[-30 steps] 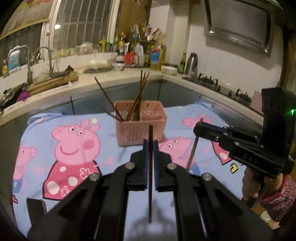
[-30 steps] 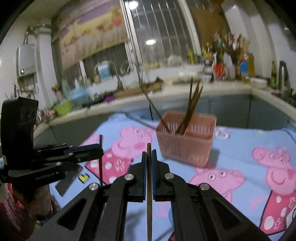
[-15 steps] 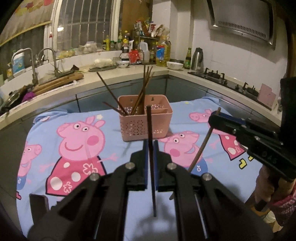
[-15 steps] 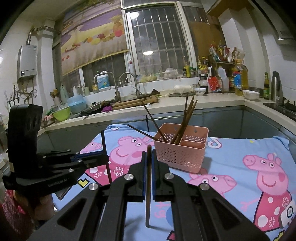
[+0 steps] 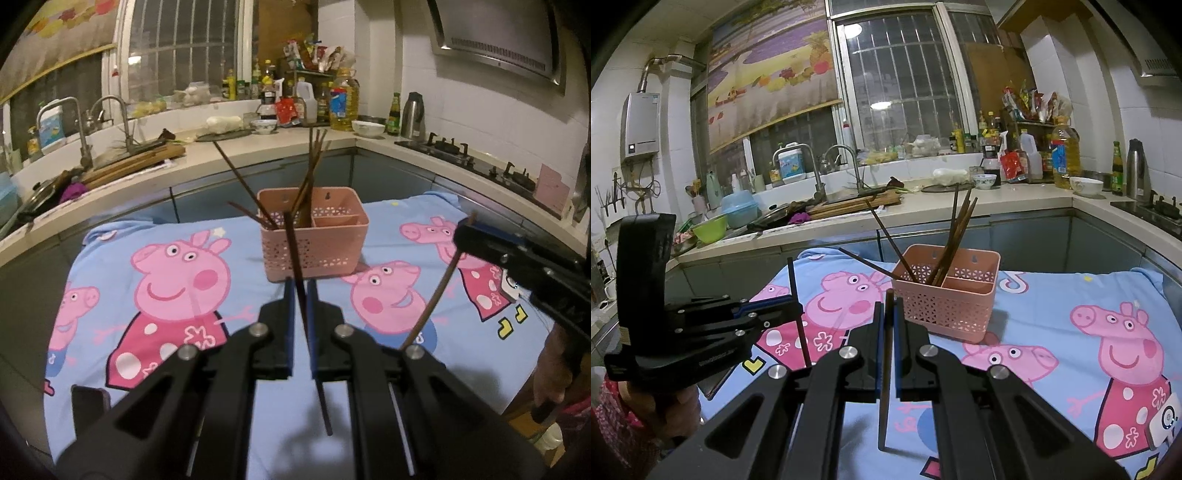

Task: Organize utensils
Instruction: 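Lift both held chopsticks up over the pink basket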

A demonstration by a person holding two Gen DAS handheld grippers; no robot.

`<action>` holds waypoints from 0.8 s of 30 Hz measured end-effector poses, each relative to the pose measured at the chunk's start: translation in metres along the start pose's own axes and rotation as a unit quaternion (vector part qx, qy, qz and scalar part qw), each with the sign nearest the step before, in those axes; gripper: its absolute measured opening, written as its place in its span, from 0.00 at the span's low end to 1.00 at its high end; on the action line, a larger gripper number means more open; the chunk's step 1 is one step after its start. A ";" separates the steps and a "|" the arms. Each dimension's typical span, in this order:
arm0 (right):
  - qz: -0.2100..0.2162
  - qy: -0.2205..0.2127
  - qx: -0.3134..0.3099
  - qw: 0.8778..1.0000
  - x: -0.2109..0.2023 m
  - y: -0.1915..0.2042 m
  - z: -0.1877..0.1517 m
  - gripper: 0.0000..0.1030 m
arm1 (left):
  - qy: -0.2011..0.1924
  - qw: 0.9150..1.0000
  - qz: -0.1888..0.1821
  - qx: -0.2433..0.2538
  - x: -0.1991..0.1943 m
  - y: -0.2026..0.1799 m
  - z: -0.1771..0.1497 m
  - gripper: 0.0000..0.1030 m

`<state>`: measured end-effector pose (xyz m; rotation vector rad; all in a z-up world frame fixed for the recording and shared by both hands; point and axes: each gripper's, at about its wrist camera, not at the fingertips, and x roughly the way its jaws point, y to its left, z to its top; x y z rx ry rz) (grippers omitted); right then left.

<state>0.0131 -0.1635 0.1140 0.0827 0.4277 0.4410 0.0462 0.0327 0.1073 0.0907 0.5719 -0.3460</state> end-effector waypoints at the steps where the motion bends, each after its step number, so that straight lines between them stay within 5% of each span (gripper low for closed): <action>1: -0.003 -0.002 -0.002 1.000 -0.001 0.000 0.000 0.00 | 0.000 1.000 0.002 -0.001 0.001 0.001 0.000 0.06; 24: -0.011 -0.011 -0.003 1.000 -0.001 -0.005 0.004 0.00 | 0.009 1.000 -0.013 -0.014 0.009 0.006 0.005 0.05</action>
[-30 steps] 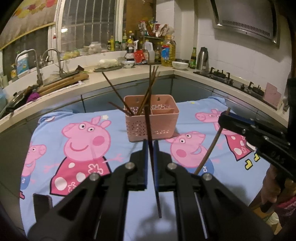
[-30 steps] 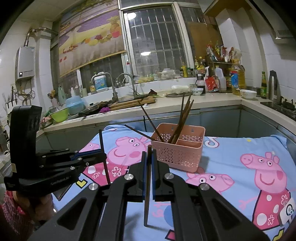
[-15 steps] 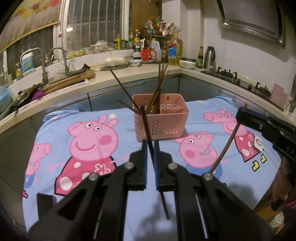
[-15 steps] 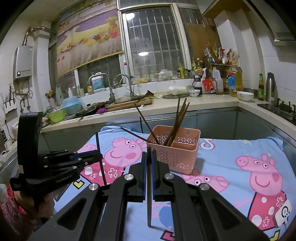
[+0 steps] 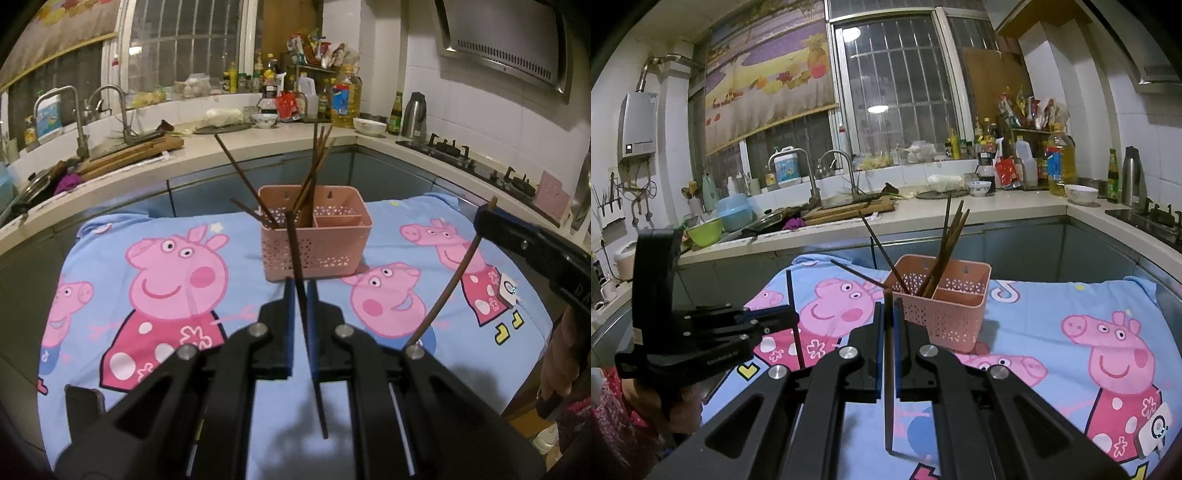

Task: Organize utensils
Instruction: 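Lift both held chopsticks up over the pink basket, then lower the chopsticks into the basket and open both tools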

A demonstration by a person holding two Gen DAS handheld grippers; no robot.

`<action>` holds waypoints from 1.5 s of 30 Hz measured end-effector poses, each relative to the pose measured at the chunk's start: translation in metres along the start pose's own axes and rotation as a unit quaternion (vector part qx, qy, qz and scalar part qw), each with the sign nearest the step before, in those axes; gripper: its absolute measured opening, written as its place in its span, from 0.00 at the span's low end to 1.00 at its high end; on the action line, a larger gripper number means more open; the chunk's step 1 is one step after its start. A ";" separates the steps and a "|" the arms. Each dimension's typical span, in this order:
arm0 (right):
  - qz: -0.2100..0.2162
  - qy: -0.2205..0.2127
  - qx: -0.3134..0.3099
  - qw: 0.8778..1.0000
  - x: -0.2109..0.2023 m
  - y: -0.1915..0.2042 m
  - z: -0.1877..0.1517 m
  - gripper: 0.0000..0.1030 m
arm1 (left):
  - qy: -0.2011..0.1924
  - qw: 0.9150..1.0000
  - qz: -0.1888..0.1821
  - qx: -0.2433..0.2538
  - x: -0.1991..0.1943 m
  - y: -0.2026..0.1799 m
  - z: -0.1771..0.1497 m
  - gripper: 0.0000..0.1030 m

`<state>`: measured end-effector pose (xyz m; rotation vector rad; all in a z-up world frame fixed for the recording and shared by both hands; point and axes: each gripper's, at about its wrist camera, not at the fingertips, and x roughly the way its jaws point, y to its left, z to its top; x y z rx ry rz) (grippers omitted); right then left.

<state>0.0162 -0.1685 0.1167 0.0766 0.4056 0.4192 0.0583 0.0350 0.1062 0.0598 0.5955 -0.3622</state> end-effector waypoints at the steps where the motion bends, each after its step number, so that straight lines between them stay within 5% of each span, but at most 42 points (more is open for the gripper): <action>1: 0.000 -0.001 0.000 1.000 0.000 0.000 0.000 0.00 | 0.000 1.000 -0.001 0.000 0.000 0.000 0.001 0.05; 23: 0.008 -0.028 -0.006 1.000 -0.006 -0.012 0.026 0.00 | -0.016 1.000 -0.006 0.018 0.004 -0.015 0.045 0.04; 37: 0.023 -0.041 -0.010 0.999 0.000 -0.030 0.072 0.00 | -0.072 0.996 -0.031 0.037 -0.013 -0.036 0.121 0.05; 45: 0.034 -0.053 -0.019 0.998 0.019 -0.032 0.118 0.00 | -0.110 0.993 -0.008 0.033 -0.006 -0.033 0.179 0.04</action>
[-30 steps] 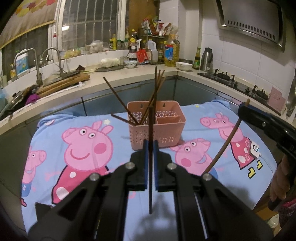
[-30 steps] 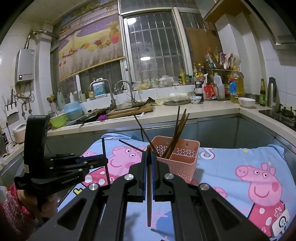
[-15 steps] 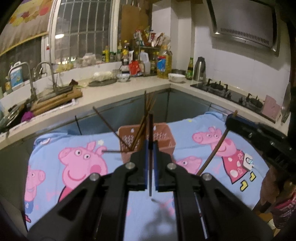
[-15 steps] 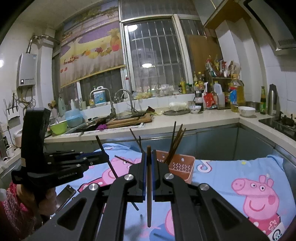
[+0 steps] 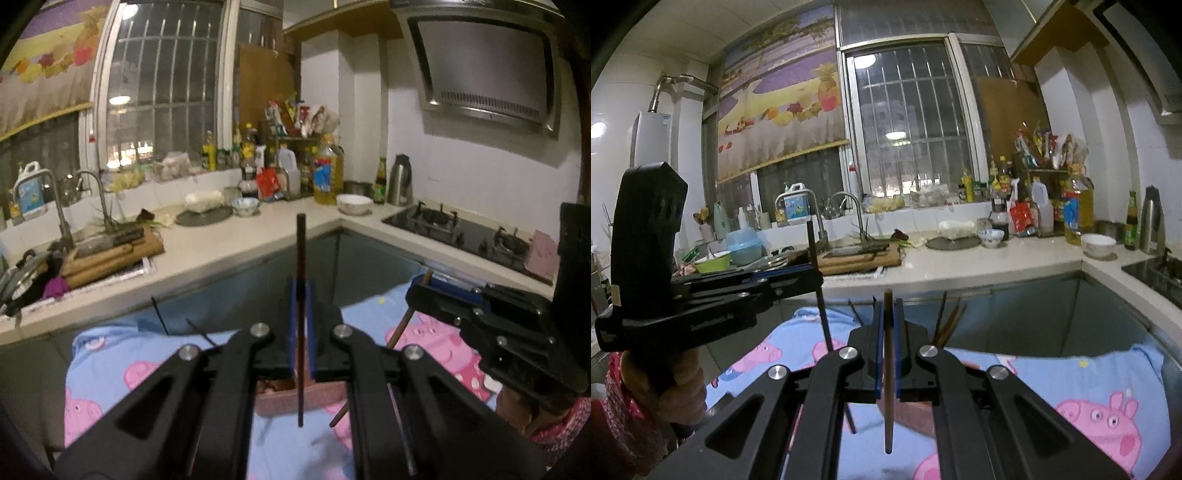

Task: Organize utensils
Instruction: 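Lower the chopsticks into the basket and open both tools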

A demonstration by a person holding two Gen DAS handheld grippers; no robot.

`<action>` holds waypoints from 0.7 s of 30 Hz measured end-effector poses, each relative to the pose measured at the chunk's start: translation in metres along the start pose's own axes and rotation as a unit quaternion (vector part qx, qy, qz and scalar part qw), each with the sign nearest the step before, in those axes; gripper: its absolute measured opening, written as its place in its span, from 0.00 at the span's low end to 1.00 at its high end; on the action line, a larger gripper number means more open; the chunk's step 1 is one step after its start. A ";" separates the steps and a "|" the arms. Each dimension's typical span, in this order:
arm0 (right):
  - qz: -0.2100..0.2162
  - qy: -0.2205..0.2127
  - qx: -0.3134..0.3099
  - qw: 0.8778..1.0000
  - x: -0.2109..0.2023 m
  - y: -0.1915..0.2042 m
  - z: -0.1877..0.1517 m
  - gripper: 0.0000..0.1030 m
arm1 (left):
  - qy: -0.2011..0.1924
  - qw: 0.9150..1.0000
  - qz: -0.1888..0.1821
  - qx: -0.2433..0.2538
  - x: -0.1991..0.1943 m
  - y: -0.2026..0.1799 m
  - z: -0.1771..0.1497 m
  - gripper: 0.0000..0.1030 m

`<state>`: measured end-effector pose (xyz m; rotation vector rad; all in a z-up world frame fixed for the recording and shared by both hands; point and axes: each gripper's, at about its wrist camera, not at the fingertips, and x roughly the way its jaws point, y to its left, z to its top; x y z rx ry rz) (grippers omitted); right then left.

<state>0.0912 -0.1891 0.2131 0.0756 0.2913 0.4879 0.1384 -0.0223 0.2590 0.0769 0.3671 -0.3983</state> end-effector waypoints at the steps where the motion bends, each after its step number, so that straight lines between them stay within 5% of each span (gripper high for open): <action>1: 0.000 -0.003 0.000 1.000 0.003 -0.001 0.005 0.00 | -0.004 1.000 0.007 0.001 0.004 0.001 0.005 0.05; 13: -0.002 -0.028 -0.010 1.000 0.064 -0.010 0.040 0.00 | 0.006 0.999 0.050 -0.009 0.073 0.027 0.021 0.04; 21: -0.001 -0.007 0.010 1.000 0.094 -0.028 0.025 0.00 | 0.040 0.998 -0.024 -0.051 0.049 0.041 -0.030 0.05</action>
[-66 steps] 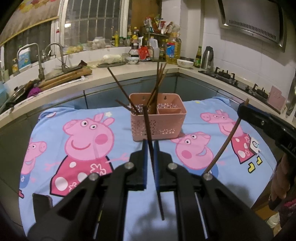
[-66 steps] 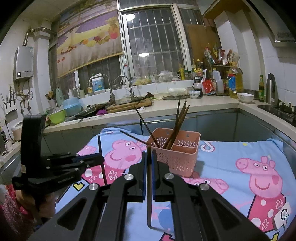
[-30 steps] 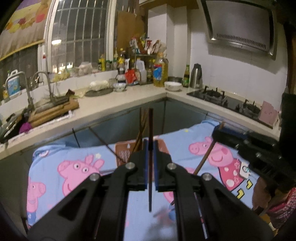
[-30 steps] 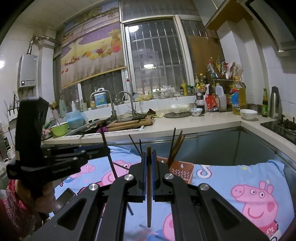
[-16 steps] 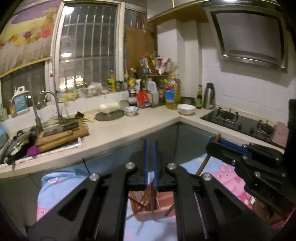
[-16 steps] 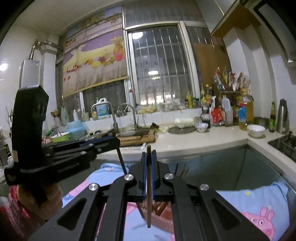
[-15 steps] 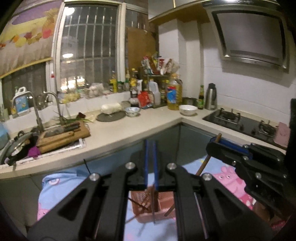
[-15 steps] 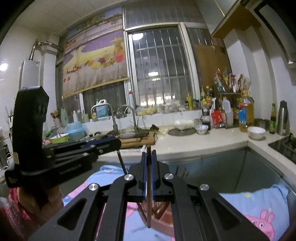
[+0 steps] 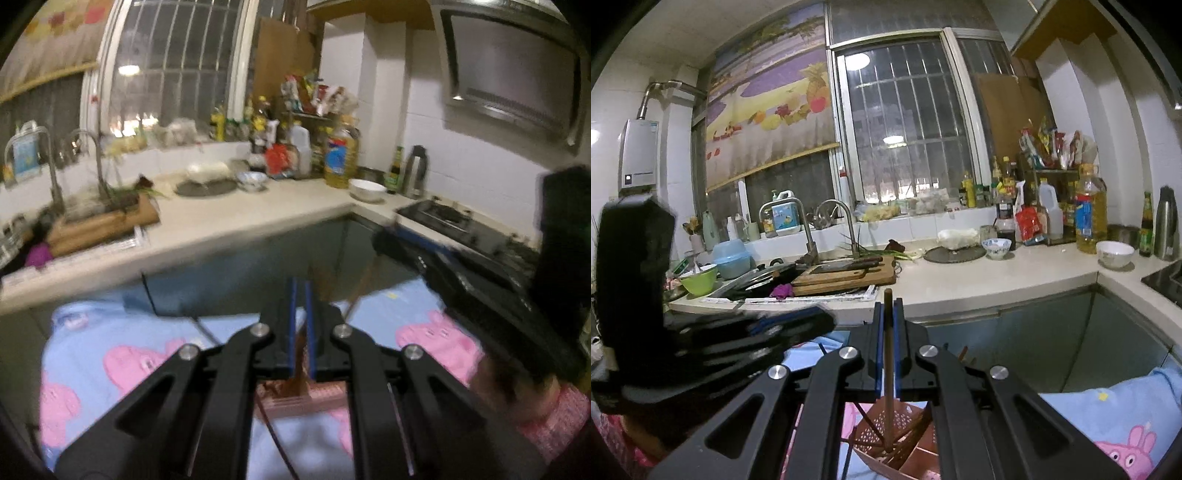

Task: Organize utensils
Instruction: 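Lower the chopsticks into the basket and open both tools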

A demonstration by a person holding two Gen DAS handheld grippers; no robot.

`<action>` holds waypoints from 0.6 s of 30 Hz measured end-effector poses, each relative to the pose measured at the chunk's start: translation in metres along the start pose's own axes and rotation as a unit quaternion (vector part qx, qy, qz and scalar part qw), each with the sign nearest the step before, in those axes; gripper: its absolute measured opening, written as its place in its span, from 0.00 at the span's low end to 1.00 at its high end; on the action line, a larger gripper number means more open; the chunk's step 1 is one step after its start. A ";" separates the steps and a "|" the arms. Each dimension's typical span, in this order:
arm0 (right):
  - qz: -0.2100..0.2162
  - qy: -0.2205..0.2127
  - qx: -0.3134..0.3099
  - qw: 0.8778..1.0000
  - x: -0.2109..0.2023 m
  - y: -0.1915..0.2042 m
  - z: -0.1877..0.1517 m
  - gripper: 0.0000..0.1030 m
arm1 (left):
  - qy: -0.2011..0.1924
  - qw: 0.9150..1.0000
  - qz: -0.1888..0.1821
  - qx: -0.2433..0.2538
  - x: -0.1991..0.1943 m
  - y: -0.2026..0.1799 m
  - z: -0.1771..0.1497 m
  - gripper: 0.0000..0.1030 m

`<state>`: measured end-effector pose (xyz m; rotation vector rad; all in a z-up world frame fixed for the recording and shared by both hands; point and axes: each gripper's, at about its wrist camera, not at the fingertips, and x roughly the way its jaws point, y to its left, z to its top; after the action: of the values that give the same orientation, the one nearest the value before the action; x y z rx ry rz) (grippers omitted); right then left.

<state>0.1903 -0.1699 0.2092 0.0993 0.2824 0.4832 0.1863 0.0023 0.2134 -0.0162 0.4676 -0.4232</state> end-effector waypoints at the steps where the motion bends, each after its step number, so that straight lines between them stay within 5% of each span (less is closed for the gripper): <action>1: -0.002 0.000 -0.002 1.000 -0.001 -0.001 -0.003 0.00 | 0.000 1.000 -0.001 0.004 -0.009 0.000 -0.012 0.05; 4: -0.001 0.003 -0.001 1.000 -0.011 -0.004 -0.016 0.00 | 0.027 1.000 0.010 0.001 -0.027 0.000 -0.059 0.11; 6: 0.000 0.003 0.000 1.000 -0.017 -0.006 -0.023 0.00 | 0.053 0.998 0.030 -0.007 -0.026 0.000 -0.090 0.46; 8: 0.004 0.006 0.004 1.000 -0.022 -0.006 -0.032 0.00 | 0.083 0.995 0.047 -0.009 -0.015 -0.001 -0.116 0.55; 14: 0.003 0.011 0.003 1.000 -0.026 -0.005 -0.046 0.00 | 0.153 0.985 0.073 -0.026 0.054 0.003 -0.154 0.54; 16: 0.003 0.010 0.009 1.000 -0.028 -0.007 -0.043 0.00 | 0.170 0.982 0.061 -0.048 0.069 0.011 -0.159 0.38; 18: 0.002 0.005 0.009 1.000 -0.030 -0.008 -0.040 0.00 | 0.193 0.978 0.060 -0.058 0.085 0.017 -0.164 0.07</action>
<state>0.1575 -0.1900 0.1771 0.1153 0.2968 0.4862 0.1897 -0.0026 0.0274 -0.0191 0.8711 -0.2789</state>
